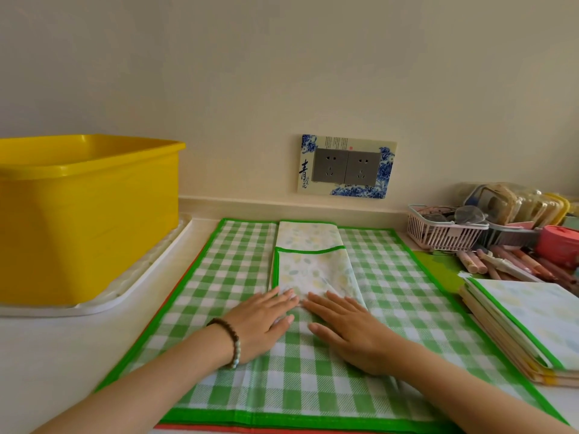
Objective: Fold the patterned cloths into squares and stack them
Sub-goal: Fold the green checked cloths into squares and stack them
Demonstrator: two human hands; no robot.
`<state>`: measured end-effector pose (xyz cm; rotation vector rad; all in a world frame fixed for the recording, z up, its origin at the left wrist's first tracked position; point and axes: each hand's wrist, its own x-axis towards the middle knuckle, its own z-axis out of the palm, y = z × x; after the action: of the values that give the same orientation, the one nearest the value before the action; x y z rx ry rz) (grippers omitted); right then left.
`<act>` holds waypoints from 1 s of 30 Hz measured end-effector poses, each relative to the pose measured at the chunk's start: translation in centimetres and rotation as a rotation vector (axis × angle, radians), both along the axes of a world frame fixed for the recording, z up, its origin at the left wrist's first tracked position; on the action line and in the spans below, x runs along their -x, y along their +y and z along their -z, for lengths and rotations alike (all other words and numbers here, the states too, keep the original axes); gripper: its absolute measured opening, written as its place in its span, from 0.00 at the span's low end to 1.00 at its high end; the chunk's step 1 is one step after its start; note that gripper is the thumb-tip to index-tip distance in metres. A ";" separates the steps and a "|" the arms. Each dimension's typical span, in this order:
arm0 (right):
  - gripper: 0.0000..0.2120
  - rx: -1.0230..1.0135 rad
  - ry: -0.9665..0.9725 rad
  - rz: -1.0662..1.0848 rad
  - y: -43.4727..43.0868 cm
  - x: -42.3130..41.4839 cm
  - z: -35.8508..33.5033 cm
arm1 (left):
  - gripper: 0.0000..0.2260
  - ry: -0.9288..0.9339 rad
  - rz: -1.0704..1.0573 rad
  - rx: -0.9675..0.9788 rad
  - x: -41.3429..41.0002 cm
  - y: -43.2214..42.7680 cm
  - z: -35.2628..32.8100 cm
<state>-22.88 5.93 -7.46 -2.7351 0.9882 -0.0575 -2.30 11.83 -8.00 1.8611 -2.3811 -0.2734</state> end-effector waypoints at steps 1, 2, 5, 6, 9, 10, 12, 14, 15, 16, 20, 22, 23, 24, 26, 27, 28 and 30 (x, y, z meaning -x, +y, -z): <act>0.27 0.006 0.006 -0.009 -0.1 0.1 0.0 | 0.23 -0.002 0.001 -0.001 0.0 0.0 -0.1; 0.27 0.009 0.011 -0.016 -0.2 0.3 0.0 | 0.23 -0.003 0.000 -0.003 0.0 0.1 -0.1; 0.26 0.003 0.013 -0.022 -0.6 1.7 -0.2 | 0.23 0.006 -0.005 -0.011 -0.1 0.3 0.1; 0.26 -0.008 0.014 -0.010 -0.8 2.5 -0.2 | 0.23 0.008 -0.005 -0.014 -0.2 0.3 0.2; 0.28 -0.041 0.019 0.030 -1.5 5.1 -0.2 | 0.24 0.008 -0.003 -0.018 -0.2 0.3 0.4; 0.29 -0.051 0.020 0.036 -1.7 5.8 -0.1 | 0.24 0.008 -0.004 -0.022 -0.2 0.3 0.5; 0.33 -0.063 0.015 0.038 -1.8 6.7 0.1 | 0.24 0.006 -0.004 -0.027 -0.2 0.3 0.5; 0.32 -0.086 0.007 0.050 -1.8 6.8 -0.1 | 0.24 0.002 -0.004 -0.033 -0.2 0.4 0.5; 0.29 -0.108 -0.010 0.066 -1.8 6.7 -0.4 | 0.24 0.000 -0.005 -0.033 -0.2 0.4 0.5; 0.26 -0.127 -0.040 0.093 -1.8 6.5 -0.9 | 0.24 0.000 -0.007 -0.034 -0.2 0.4 0.6; 0.22 0.034 -0.108 0.157 -2.6 5.7 -2.5 | 0.31 0.016 -0.009 -0.025 -0.3 0.3 0.6; 0.24 0.150 -0.049 0.109 -3.1 4.9 -2.9 | 0.32 0.058 -0.042 -0.003 -0.3 0.3 0.7; 0.24 0.188 -0.011 0.088 -3.3 4.5 -3.0 | 0.30 0.086 -0.070 0.008 -0.4 0.3 0.7; 0.24 0.214 0.025 0.077 -3.6 4.2 -3.1 | 0.28 0.115 -0.096 0.020 -0.4 0.3 0.7; 0.23 0.236 0.079 0.077 -3.9 3.7 -3.4 | 0.27 0.149 -0.118 0.037 -0.4 0.3 0.7; 0.22 0.236 0.098 0.076 -4.1 3.5 -3.5 | 0.26 0.152 -0.121 0.041 -0.4 0.3 0.7; 0.21 0.236 0.109 0.073 -4.2 3.3 -3.5 | 0.26 0.154 -0.123 0.045 -0.4 0.3 0.7; 0.19 0.248 0.093 0.077 -4.6 3.1 -3.2 | 0.26 0.156 -0.127 0.056 -0.5 0.2 0.7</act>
<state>-25.96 1.33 -4.29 -2.9445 1.1850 -0.0710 -1.84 12.08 -8.65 1.8817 -2.1386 -0.3233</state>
